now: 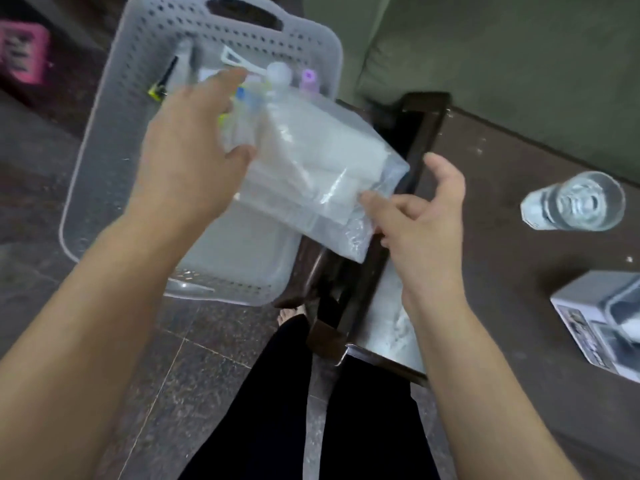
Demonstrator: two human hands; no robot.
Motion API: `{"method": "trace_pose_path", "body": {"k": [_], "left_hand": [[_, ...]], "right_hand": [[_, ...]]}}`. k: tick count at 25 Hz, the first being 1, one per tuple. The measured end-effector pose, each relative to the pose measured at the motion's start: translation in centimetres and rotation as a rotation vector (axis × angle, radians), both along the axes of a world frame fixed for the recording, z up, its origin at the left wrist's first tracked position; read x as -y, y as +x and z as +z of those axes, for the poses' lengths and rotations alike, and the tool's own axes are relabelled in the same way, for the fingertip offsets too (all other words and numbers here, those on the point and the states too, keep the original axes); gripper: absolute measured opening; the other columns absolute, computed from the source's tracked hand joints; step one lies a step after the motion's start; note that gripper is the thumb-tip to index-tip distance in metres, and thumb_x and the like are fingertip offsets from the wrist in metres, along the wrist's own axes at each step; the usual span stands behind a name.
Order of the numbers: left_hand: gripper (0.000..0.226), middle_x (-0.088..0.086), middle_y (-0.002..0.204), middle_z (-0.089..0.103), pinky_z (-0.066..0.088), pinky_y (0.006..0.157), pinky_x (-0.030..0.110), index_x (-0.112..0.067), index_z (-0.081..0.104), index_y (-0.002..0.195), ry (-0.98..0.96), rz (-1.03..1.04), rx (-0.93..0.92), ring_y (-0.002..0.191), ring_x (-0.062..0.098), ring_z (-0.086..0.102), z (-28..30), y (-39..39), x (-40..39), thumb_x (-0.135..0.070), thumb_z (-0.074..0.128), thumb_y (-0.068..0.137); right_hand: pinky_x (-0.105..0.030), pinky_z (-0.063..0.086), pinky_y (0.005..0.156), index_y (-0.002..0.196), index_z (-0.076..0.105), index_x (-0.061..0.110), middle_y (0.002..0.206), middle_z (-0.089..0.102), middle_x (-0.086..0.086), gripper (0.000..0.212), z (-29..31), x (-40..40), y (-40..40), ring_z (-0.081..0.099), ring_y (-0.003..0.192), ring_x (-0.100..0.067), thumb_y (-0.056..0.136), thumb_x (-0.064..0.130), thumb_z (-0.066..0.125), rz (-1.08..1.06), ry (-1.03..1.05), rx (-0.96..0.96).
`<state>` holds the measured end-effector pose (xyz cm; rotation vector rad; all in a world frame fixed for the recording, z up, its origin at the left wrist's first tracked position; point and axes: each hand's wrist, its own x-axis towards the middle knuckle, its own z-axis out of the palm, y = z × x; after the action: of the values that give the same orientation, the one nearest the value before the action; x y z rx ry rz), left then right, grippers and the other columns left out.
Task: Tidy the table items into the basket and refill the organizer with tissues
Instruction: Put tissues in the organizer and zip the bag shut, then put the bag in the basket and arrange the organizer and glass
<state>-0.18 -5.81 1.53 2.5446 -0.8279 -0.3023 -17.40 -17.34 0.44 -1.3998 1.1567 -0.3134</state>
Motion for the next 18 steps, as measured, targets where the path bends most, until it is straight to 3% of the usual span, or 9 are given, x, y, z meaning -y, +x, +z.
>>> {"method": "trace_pose_path", "body": {"k": [2,3,5,7,9,11,14,16,18], "left_hand": [[0.068,0.016,0.119,0.056,0.044,0.093,0.043,-0.026,0.043,0.138,0.051,0.035,0.014,0.105,0.037,0.053,-1.3,2.5,-3.0,-0.009,0.068,0.078],[0.069,0.019,0.119,0.054,0.041,0.093,0.041,-0.026,0.044,0.138,0.086,0.070,0.021,0.106,0.037,0.052,-2.2,3.4,-4.4,-0.007,0.068,0.077],[0.070,0.023,0.122,0.048,0.037,0.096,0.037,-0.024,0.044,0.139,0.129,0.146,-0.011,0.110,0.036,0.047,-4.2,4.3,-6.6,-0.002,0.068,0.076],[0.070,0.023,0.129,0.039,0.034,0.100,0.035,-0.021,0.042,0.141,0.177,0.212,-0.111,0.114,0.035,0.044,-5.9,4.6,-7.7,0.001,0.064,0.078],[0.067,0.021,0.138,0.033,0.032,0.104,0.038,-0.018,0.040,0.142,0.236,0.261,-0.204,0.120,0.036,0.042,-7.5,4.5,-8.4,0.003,0.058,0.080],[0.064,0.019,0.145,0.030,0.031,0.108,0.044,-0.014,0.041,0.140,0.244,0.246,-0.143,0.128,0.039,0.037,-8.2,4.1,-8.4,0.002,0.054,0.080],[0.055,0.017,0.151,0.029,0.026,0.109,0.054,-0.007,0.043,0.138,0.213,0.085,0.034,0.139,0.038,0.025,-7.8,2.7,-7.4,-0.004,0.051,0.083],[0.051,0.016,0.155,0.023,0.022,0.109,0.058,-0.006,0.036,0.142,0.266,-0.015,-0.013,0.143,0.038,0.018,-7.9,1.2,-6.5,-0.014,0.047,0.092],[0.054,0.008,0.160,0.009,0.015,0.111,0.057,-0.011,0.021,0.148,0.376,-0.036,-0.151,0.146,0.032,0.008,-8.6,-0.1,-6.1,-0.024,0.037,0.098]], "right_hand": [[-0.032,0.043,0.072,0.128,0.042,0.022,0.075,0.064,0.028,0.053,0.0,-1.6,3.0,0.063,0.073,-0.013,0.082,0.026,0.068,0.324,-0.352,-0.225],[-0.035,0.040,0.072,0.126,0.043,0.023,0.076,0.066,0.021,0.050,-0.2,-2.6,4.6,0.064,0.076,-0.018,0.082,0.028,0.066,0.453,-0.547,-0.363],[-0.036,0.034,0.065,0.113,0.053,0.024,0.060,0.063,0.004,0.044,-1.7,-4.9,7.2,0.063,0.061,-0.022,0.071,0.026,0.068,0.555,-0.943,-0.553],[-0.032,0.028,0.061,0.088,0.061,0.022,0.044,0.054,0.002,0.031,-2.9,-6.5,9.4,0.056,0.044,-0.019,0.057,0.019,0.066,0.613,-1.122,-0.626],[-0.034,0.030,0.066,0.087,0.059,0.021,0.053,0.057,0.001,0.031,-4.0,-7.0,10.4,0.054,0.051,-0.020,0.059,0.009,0.057,0.820,-1.095,-0.695],[-0.039,0.030,0.079,0.100,0.057,0.018,0.084,0.061,-0.001,0.029,-4.5,-7.2,10.8,0.054,0.078,-0.023,0.076,0.004,0.049,0.959,-1.007,-0.699],[-0.040,0.023,0.081,0.110,0.062,0.018,0.106,0.059,-0.002,0.031,-4.7,-7.6,11.1,0.054,0.098,-0.024,0.084,0.015,0.045,0.845,-1.248,-0.642],[-0.053,0.017,0.102,0.137,0.042,0.009,0.139,0.044,-0.011,0.046,-5.4,-8.5,11.0,0.040,0.127,-0.028,0.094,0.026,0.042,1.030,-1.158,-0.603],[-0.060,-0.001,0.112,0.149,0.012,0.006,0.158,0.011,-0.013,0.055,-6.4,-9.2,10.3,0.011,0.144,-0.030,0.100,0.027,0.027,1.207,-0.999,-0.672]]}}
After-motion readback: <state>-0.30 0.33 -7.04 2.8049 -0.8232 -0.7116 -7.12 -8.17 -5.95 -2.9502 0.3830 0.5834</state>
